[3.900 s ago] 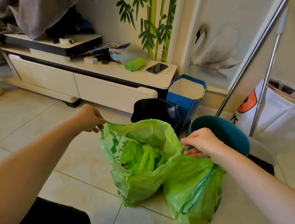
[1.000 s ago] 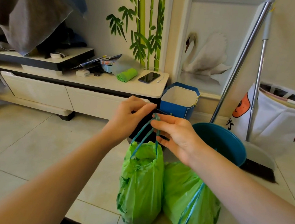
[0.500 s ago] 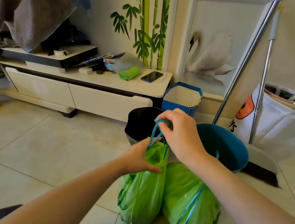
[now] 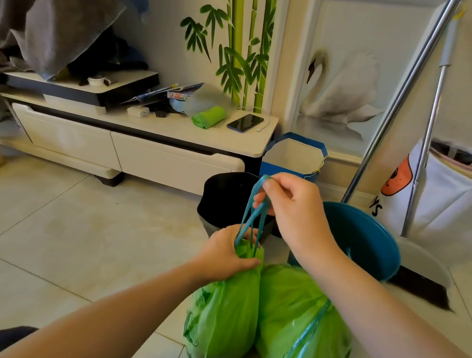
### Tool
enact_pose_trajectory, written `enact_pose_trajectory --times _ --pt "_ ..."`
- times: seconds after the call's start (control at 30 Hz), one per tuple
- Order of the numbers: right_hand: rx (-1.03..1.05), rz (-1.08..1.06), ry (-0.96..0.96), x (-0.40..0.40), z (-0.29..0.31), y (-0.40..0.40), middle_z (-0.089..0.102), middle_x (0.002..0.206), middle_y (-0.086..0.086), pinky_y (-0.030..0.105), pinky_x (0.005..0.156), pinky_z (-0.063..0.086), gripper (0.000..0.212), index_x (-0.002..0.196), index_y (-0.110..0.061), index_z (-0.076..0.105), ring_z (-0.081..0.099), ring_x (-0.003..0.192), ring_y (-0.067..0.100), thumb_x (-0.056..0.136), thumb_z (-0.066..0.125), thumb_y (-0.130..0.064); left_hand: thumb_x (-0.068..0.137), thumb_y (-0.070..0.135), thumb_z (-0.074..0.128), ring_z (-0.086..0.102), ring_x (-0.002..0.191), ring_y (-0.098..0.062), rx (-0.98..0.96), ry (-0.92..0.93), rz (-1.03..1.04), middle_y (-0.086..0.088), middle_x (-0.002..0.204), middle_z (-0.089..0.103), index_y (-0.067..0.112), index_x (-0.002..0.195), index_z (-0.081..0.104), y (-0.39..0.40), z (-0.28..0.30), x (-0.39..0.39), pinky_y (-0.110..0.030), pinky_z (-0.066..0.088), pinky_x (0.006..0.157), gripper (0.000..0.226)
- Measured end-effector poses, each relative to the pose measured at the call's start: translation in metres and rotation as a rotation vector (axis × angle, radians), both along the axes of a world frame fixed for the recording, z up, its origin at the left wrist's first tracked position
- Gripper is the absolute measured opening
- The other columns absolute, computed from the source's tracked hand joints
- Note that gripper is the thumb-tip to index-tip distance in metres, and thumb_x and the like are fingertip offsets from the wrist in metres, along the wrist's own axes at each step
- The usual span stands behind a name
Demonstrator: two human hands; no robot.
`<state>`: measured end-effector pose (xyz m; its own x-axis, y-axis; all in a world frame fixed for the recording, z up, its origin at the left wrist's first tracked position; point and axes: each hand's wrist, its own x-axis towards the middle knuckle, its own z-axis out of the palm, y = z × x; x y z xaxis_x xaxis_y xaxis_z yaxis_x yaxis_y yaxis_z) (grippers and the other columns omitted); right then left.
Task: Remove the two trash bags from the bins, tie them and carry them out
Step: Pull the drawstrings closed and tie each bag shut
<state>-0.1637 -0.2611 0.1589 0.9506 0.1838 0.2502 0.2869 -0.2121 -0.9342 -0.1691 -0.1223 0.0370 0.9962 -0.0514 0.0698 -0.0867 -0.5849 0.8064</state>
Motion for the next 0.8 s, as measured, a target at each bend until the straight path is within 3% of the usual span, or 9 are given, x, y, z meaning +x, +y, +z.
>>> enact_pose_trajectory --times 0.1,0.3,0.53,0.63,0.8 --pt "0.224 0.018 0.183 0.001 0.007 -0.002 0.065 0.074 0.010 0.037 0.075 0.061 0.023 0.092 -0.005 0.063 0.067 0.070 0.019 0.098 0.043 -0.013 0.076 0.036 0.070 0.063 0.100 -0.010 0.093 0.072 -0.042 0.006 0.111 0.067 0.027 0.111 0.061 0.004 0.000 -0.001 -0.039 0.052 0.091 0.037" --pt "0.204 0.034 0.176 -0.004 0.013 0.001 0.063 0.067 0.004 0.037 0.074 0.060 0.021 0.092 -0.002 0.065 0.060 0.061 0.013 0.097 0.046 -0.010 0.093 0.039 0.053 0.059 0.088 -0.027 0.357 0.123 -0.145 -0.011 0.100 0.061 0.014 0.132 0.037 0.010 -0.001 -0.005 -0.040 0.048 0.080 0.049" --pt "0.120 0.009 0.032 -0.006 0.015 0.002 0.060 0.062 -0.002 0.025 0.061 0.051 0.015 0.083 -0.010 0.066 0.055 0.056 0.006 0.092 0.053 -0.011 0.094 0.042 0.051 0.055 0.083 -0.026 0.596 0.084 -0.192 -0.008 0.090 0.055 0.013 0.131 0.037 0.018 -0.003 -0.008 -0.034 0.043 0.075 0.049" --pt "-0.006 0.049 -0.093 -0.011 0.012 0.004 0.063 0.067 -0.001 0.023 0.064 0.050 0.012 0.090 -0.010 0.068 0.059 0.063 0.004 0.091 0.056 -0.014 0.097 0.043 0.046 0.057 0.095 -0.029 0.621 0.111 -0.211 -0.012 0.104 0.060 0.016 0.128 0.040 0.022 -0.001 -0.008 -0.033 0.042 0.079 0.042" --pt "-0.056 0.071 -0.159 -0.012 0.016 0.004 0.067 0.077 0.002 0.027 0.071 0.056 0.011 0.094 -0.014 0.069 0.065 0.076 0.014 0.089 0.059 -0.011 0.098 0.044 0.043 0.057 0.090 -0.026 0.525 0.261 -0.223 -0.009 0.096 0.059 0.021 0.105 0.045 0.031 0.007 -0.011 -0.032 0.041 0.076 0.024"
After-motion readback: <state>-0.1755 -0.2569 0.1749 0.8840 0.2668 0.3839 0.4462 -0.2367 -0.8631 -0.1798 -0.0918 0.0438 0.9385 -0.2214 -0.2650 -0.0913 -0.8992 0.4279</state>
